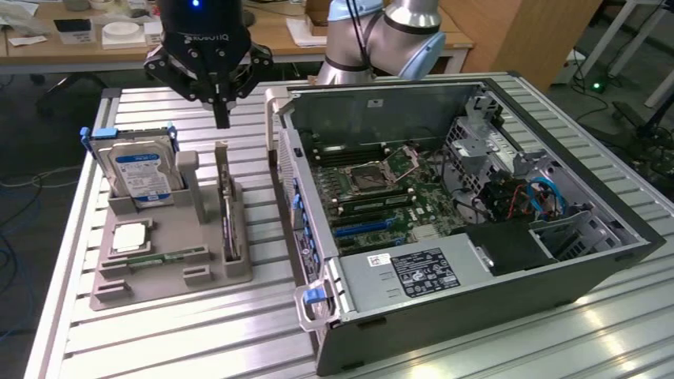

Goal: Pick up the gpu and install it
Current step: 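Reach for the gpu, then pick up the gpu and move the gpu toward the slot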

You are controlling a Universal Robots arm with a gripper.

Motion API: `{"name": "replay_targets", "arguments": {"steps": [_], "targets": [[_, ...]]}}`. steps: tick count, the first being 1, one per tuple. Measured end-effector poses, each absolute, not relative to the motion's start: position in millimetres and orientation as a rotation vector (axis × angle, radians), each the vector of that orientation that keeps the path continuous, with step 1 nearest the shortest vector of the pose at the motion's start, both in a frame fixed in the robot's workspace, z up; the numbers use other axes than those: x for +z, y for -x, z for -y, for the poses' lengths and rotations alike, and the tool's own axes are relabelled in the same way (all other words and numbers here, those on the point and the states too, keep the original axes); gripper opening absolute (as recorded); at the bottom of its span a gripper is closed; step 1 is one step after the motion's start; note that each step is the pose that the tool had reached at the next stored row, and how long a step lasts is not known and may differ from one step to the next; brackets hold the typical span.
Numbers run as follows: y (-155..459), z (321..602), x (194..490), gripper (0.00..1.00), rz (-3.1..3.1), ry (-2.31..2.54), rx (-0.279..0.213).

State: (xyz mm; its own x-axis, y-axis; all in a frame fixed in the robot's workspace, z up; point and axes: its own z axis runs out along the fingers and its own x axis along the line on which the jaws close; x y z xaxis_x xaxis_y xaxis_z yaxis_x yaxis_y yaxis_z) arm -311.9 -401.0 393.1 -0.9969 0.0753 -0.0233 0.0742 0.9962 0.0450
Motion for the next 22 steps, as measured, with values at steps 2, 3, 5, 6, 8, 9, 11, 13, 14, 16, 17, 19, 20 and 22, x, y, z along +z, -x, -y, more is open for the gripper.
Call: {"name": "replay_targets", "arguments": {"steps": [2, 3, 5, 6, 8, 9, 11, 13, 14, 16, 17, 19, 20, 22], "targets": [[314, 401, 393, 0.11, -3.114, -0.117, 0.069], [315, 401, 393, 0.11, -3.114, -0.117, 0.069], [317, 401, 393, 0.11, -3.114, -0.117, 0.069], [317, 401, 393, 0.11, -3.114, -0.117, 0.069], [319, 401, 393, 0.11, -3.114, -0.117, 0.069], [320, 401, 393, 0.11, -3.114, -0.117, 0.069], [322, 401, 393, 0.11, -3.114, -0.117, 0.069], [323, 401, 393, 0.11, -3.114, -0.117, 0.069], [323, 401, 393, 0.11, -3.114, -0.117, 0.069], [324, 401, 393, 0.11, -3.114, -0.116, 0.069], [324, 401, 393, 0.11, -3.114, -0.116, 0.069], [324, 401, 393, 0.11, -3.114, -0.117, 0.069], [324, 401, 393, 0.11, -3.114, -0.117, 0.069], [324, 401, 393, 0.11, -3.114, -0.117, 0.069]]}}
